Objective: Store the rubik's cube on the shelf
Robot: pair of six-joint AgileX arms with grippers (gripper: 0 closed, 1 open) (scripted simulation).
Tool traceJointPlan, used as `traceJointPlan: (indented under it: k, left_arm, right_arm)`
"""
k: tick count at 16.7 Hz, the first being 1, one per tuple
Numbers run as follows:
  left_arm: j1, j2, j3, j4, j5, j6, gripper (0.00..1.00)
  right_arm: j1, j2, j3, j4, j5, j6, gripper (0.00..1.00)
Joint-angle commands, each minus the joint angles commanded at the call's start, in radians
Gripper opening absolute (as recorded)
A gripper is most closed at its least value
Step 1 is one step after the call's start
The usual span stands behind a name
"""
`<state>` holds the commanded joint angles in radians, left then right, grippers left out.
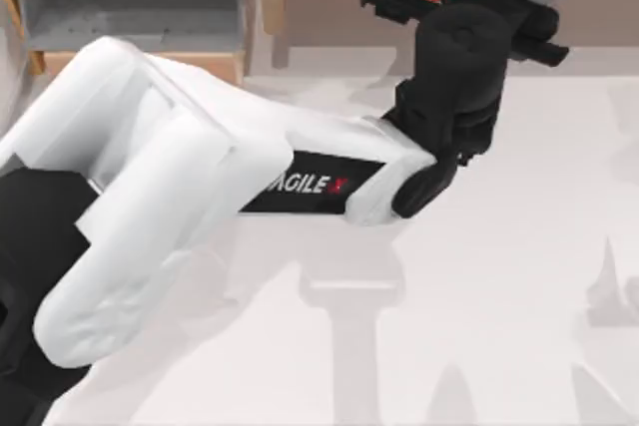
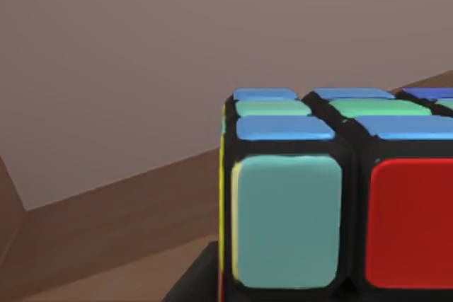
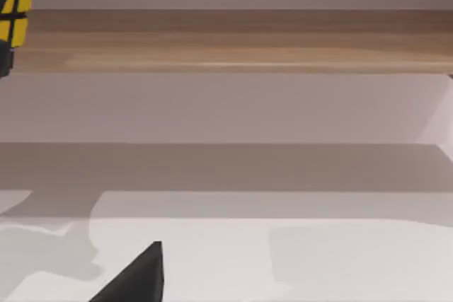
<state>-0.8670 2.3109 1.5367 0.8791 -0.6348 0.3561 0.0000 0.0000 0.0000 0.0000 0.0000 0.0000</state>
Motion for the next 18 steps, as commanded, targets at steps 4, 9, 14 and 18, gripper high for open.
traceJointPlan:
  k: [4, 9, 14, 18]
  left_arm:
    - [0.018, 0.041, -0.057, 0.228, -0.098, -0.074, 0.00]
    - [0.014, 0.072, -0.100, 0.365, -0.150, -0.129, 0.00]
    - [0.014, 0.072, -0.100, 0.365, -0.150, -0.129, 0.00]
    - [0.030, 0.065, -0.073, 0.381, -0.127, -0.133, 0.00]
  right_arm:
    - [0.000, 0.000, 0.000, 0.000, 0.000, 0.000, 1.00]
    - [0.000, 0.000, 0.000, 0.000, 0.000, 0.000, 1.00]
    - [0.000, 0.000, 0.000, 0.000, 0.000, 0.000, 1.00]
    - [0.000, 0.000, 0.000, 0.000, 0.000, 0.000, 1.00]
